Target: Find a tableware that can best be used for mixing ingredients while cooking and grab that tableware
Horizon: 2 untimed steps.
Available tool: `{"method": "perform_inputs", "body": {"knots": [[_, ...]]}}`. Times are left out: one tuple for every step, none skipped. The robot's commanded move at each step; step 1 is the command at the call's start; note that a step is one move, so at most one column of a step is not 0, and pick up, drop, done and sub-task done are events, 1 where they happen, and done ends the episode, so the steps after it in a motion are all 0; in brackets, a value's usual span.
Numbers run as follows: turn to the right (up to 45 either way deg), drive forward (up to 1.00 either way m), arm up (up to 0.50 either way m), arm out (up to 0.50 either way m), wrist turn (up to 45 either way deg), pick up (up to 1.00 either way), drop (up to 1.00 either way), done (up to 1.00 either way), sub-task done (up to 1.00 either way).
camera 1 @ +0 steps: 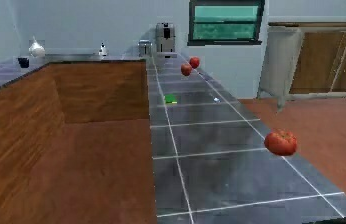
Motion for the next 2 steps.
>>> {"method": "perform_inputs", "body": {"knots": [[-45.0,0.0,0.0,0.0,0.0,0.0,0.0,0.0,0.0],[-27.0,0.0,0.0,0.0,0.0,0.0,0.0,0.0,0.0]]}}
